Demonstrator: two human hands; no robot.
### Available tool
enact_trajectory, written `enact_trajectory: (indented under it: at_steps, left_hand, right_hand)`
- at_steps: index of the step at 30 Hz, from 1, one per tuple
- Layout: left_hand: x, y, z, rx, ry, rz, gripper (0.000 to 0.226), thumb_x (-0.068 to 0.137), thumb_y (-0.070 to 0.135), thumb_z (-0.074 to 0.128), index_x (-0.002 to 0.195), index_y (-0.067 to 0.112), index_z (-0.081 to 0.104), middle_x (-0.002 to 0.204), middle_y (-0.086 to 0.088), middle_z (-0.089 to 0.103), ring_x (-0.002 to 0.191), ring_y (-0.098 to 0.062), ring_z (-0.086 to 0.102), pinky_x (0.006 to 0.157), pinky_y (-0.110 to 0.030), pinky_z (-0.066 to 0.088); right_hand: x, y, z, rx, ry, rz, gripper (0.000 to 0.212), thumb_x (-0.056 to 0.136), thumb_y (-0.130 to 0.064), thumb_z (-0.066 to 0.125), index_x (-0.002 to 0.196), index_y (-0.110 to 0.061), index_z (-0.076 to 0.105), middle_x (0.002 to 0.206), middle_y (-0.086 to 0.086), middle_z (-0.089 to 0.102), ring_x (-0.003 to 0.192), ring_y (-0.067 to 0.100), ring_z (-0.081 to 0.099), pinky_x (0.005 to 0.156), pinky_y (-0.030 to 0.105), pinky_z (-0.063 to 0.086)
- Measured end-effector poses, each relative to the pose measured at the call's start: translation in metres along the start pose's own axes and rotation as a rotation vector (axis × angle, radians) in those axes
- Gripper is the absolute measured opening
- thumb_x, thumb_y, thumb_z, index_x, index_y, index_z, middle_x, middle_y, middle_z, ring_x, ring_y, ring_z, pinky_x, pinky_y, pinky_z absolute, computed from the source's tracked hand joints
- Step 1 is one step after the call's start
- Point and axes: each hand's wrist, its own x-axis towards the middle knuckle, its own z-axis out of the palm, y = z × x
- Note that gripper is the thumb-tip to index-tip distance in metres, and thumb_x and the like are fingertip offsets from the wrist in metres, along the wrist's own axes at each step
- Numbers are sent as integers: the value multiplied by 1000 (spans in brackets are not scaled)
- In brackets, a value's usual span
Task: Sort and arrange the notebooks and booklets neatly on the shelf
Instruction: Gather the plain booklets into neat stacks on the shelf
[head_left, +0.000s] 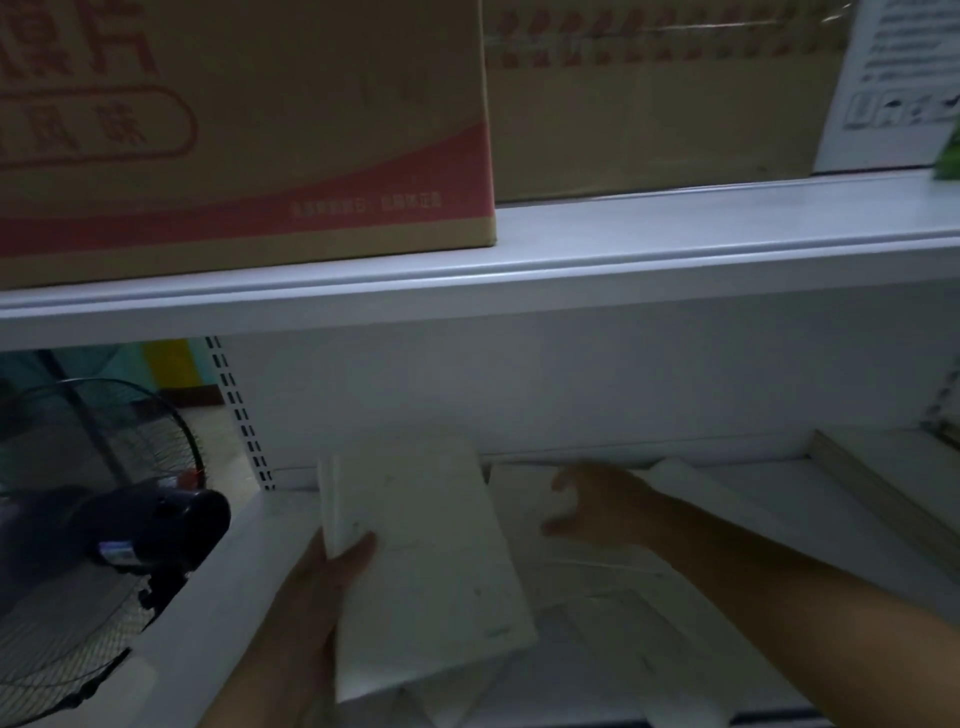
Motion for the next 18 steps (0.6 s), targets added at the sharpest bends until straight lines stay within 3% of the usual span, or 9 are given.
enact_trajectory:
  at_steps: [2,5,8,10,12,14,15,16,18]
  left_hand:
    - [3,-6,-2,9,43,-4,14,93,20,55,106,25,57,91,-8,69,77,-29,67,50,-34,56]
    - [4,-19,-4,24,53,-59,14,95,18,53,107,18,58,84,-9,71,78,-28,67,56,-34,55]
    - [10,-23,-8,67,39,-83,11,93,16,55,102,15,62,78,-8,74,78,-29,68,60,-33,54]
    - [13,-22,-9,80,25,-87,8,94,14,54,98,14,61,83,-12,72,78,-29,67,59,-33,54]
    - [12,-21,-10,67,16,-84,7,94,12,54,96,14,60,90,-16,69,80,-30,66,61,-34,53]
    - [10,-19,-16,65,-1,-89,8,93,11,55,96,17,59,91,-14,68,80,-30,65,61,-33,52]
    - [7,-15,-20,66,-30,-98,10,92,10,56,98,17,59,92,-14,69,81,-31,66,61,-34,53]
    - [6,-12,-24,68,-58,-111,12,91,10,56,99,18,60,92,-14,70,82,-31,67,61,-34,54]
    - [2,-7,-31,76,-111,-136,13,90,8,57,98,16,63,84,-12,74,74,-30,71,58,-33,56]
  right_hand:
    - [-14,14,18,-28,-239,9,90,78,-59,63,148,-20,22,157,4,15,144,20,17,116,31,19]
    - [-24,19,35,-16,-222,-4,88,86,-58,54,151,-24,6,159,3,-8,147,20,-6,119,37,0]
    - [-28,17,40,-19,-113,-10,74,91,-60,39,151,-25,12,159,0,-2,147,18,-1,118,34,2]
    - [-35,15,45,-158,-54,-45,72,91,-62,20,150,-21,17,159,3,7,146,20,9,118,35,10]
    - [-41,10,44,-254,60,-96,53,102,-41,18,147,-13,26,154,9,26,140,23,29,114,35,25]
    - [-40,4,35,-259,335,-136,49,93,-20,24,125,1,54,124,19,59,110,22,62,90,29,50]
    - [-38,6,27,-198,474,-147,45,85,-17,29,102,1,67,95,18,70,81,22,71,66,26,55]
    - [-38,10,19,-135,589,-151,37,82,-16,35,83,-4,70,72,12,70,59,21,69,49,24,50]
    - [-46,8,2,-53,695,-160,36,94,-20,38,77,-9,68,61,6,66,51,20,64,49,24,44]
